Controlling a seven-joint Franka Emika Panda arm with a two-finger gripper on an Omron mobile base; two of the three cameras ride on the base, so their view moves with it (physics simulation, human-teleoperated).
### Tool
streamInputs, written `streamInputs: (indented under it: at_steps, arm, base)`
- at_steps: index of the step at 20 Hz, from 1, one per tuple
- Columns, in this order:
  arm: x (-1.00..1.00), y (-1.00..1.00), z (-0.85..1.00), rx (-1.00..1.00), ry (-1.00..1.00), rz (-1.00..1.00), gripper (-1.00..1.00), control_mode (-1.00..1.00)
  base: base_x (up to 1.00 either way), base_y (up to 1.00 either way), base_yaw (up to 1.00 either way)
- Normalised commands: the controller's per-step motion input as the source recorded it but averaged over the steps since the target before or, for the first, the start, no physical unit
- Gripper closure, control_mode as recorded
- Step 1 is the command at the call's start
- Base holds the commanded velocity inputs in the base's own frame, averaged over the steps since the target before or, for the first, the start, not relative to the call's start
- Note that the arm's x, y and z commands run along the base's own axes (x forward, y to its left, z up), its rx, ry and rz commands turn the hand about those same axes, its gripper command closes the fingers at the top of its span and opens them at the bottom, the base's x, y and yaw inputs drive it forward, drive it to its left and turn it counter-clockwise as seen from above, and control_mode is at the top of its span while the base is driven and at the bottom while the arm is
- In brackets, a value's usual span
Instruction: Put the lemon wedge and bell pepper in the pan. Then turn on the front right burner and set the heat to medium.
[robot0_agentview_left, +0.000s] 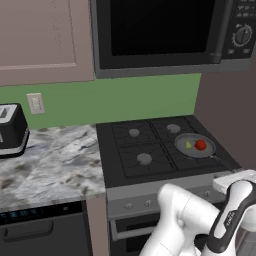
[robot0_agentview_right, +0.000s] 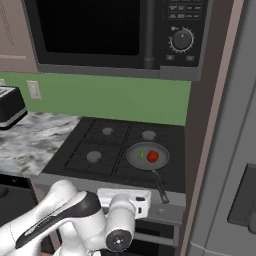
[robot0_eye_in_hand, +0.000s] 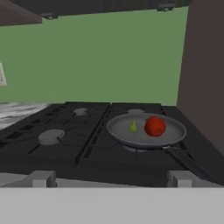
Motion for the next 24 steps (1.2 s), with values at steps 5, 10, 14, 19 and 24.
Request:
streamInputs:
  at_steps: [5, 10, 14, 19, 24]
  arm:
    - [-0.31, -0.01, -0.11, 0.0, -0.19, 0.0, -1.0, -1.0]
    - [-0.33, -0.02, -0.14, 0.0, -0.13, 0.0, -1.0, -1.0]
    - [-0.05, -0.14, -0.04, 0.0, -0.09, 0.0, -1.0, -1.0]
    - [0.0, -0.36, 0.0, 0.0, -0.01, 0.0, -1.0, -1.0]
    - [0.0, -0.47, 0.0, 0.0, 0.0, 0.0, -1.0, -1.0]
  base:
    - [0.0, 0.0, 0.0]
    - [0.0, 0.0, 0.0]
    - [0.0, 0.0, 0.0]
    - [0.0, 0.0, 0.0]
    - [0.0, 0.0, 0.0]
